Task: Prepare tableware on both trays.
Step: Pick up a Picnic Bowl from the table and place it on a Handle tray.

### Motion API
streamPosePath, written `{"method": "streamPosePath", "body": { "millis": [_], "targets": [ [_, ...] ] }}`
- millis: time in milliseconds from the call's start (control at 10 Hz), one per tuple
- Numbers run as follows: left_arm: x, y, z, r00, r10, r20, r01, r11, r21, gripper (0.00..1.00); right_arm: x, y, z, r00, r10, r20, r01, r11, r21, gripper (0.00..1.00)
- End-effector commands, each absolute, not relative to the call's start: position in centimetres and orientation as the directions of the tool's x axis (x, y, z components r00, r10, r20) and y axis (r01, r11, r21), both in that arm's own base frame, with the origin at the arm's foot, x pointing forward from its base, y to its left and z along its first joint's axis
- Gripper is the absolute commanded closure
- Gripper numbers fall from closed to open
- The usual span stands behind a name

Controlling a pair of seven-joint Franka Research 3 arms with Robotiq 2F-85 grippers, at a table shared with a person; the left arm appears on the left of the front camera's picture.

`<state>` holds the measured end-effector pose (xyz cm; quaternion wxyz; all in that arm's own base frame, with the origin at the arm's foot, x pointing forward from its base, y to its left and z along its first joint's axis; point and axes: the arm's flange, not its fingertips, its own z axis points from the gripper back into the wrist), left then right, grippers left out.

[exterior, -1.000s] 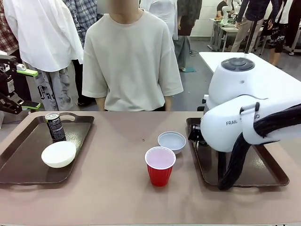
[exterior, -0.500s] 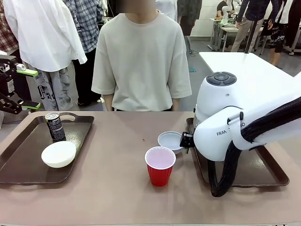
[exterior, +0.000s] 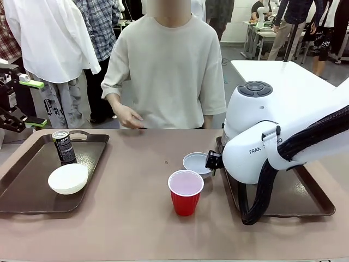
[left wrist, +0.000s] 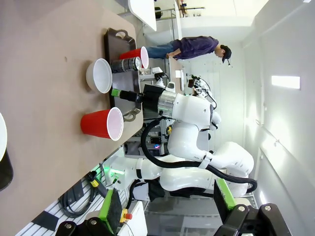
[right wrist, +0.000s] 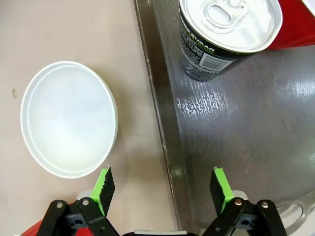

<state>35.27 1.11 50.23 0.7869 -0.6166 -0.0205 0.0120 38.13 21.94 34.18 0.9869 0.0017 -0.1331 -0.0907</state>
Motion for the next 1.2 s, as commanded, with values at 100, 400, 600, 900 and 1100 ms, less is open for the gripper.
{"method": "streamPosePath", "body": {
  "millis": [100, 400, 600, 900, 1100],
  "targets": [
    [35.3, 1.3, 50.3, 0.999, 0.038, 0.035, 0.026, 0.233, -0.972, 0.00, 36.3, 21.1, 35.7, 0.950, -0.159, 0.269, 0.167, 0.986, -0.007, 0.00],
    [35.3, 1.3, 50.3, 0.999, 0.038, 0.035, 0.026, 0.233, -0.972, 0.00, 27.8, 14.5, 42.9, 0.932, -0.130, 0.340, 0.153, 0.987, -0.041, 0.00],
    [35.3, 1.3, 50.3, 0.999, 0.038, 0.035, 0.026, 0.233, -0.972, 0.00, 27.3, 12.5, 41.9, 0.946, -0.149, 0.288, 0.169, 0.984, -0.048, 0.00],
    [35.3, 1.3, 50.3, 0.999, 0.038, 0.035, 0.026, 0.233, -0.972, 0.00, 27.5, 12.1, 41.2, 0.952, -0.154, 0.264, 0.169, 0.985, -0.033, 0.00],
    [35.3, 1.3, 50.3, 0.999, 0.038, 0.035, 0.026, 0.233, -0.972, 0.00, 32.1, 15.6, 47.4, 0.943, -0.160, 0.291, 0.185, 0.981, -0.060, 0.00]
  ]
}}
